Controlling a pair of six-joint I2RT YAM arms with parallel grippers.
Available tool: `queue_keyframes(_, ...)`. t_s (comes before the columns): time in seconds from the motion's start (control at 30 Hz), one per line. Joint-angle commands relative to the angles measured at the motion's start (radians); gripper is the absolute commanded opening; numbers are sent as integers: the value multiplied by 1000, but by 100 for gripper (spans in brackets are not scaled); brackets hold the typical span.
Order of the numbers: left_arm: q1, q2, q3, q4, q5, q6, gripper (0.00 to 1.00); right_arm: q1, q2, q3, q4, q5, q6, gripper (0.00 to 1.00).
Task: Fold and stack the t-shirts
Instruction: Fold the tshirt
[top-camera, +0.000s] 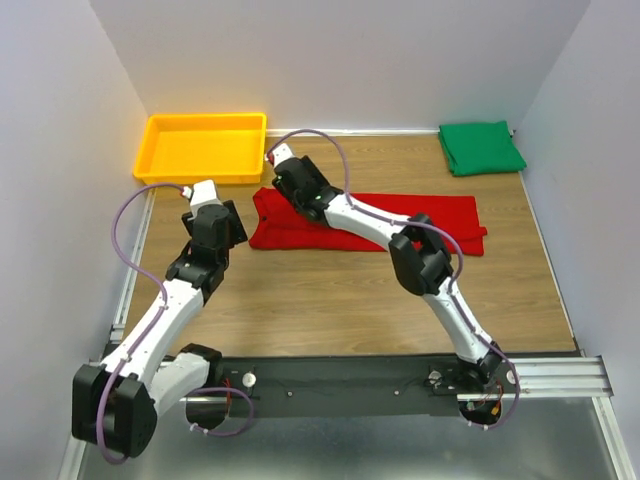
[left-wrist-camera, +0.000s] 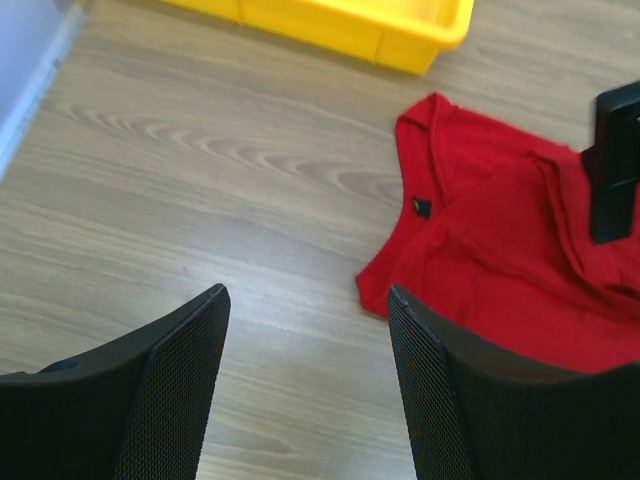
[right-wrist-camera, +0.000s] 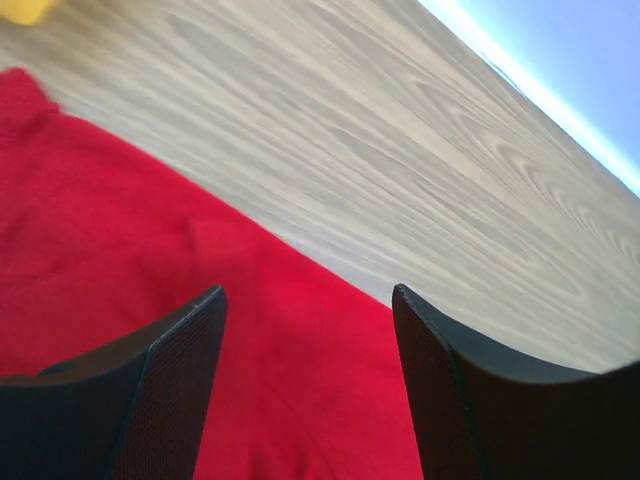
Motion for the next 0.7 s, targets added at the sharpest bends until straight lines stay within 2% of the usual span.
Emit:
queue_keyframes(0.0, 12, 65, 26, -43, 101, -98, 72, -58, -197, -167, 19, -13, 180, 74)
queue_keyframes(0.03, 16, 95, 27, -46, 130, -118, 72, -97, -298, -230, 19, -32, 223, 74)
queue_keyframes(0.13, 39, 161, 26, -49, 181, -193, 72, -169, -464, -468, 19, -113, 414, 74)
queue_keyframes(0.2, 57, 207, 14, -25, 270, -233, 72, -284, -680, -653, 19, -188, 531, 74)
queue_keyframes(0.23, 66, 221, 14, -25, 270, -246, 71, -311, -681, -709, 19, -205, 562, 74)
queue_keyframes(0.3, 72, 248, 0, 0, 324, -273, 70, -371, -827, -826, 19, -257, 604, 74)
queue_keyframes(0.33, 83, 269, -5, 4, 333, -295, 69, -432, -875, -931, 19, -265, 633, 74)
queue_keyframes(0.4, 94, 283, -17, 29, 362, -319, 69, -509, -964, -1022, 21, -294, 653, 73)
queue_keyframes(0.43, 97, 294, -23, 38, 371, -328, 69, -602, -1039, -1070, 18, -332, 677, 73)
queue_keyframes(0.5, 104, 301, -34, 55, 381, -354, 69, -713, -1134, -1184, 16, -447, 738, 73)
queue_keyframes(0.53, 105, 307, -37, 59, 381, -362, 69, -820, -1159, -1214, 16, -487, 760, 73)
queue_keyframes(0.67, 112, 320, -49, 86, 382, -388, 69, -1022, -1188, -1346, 19, -637, 898, 72)
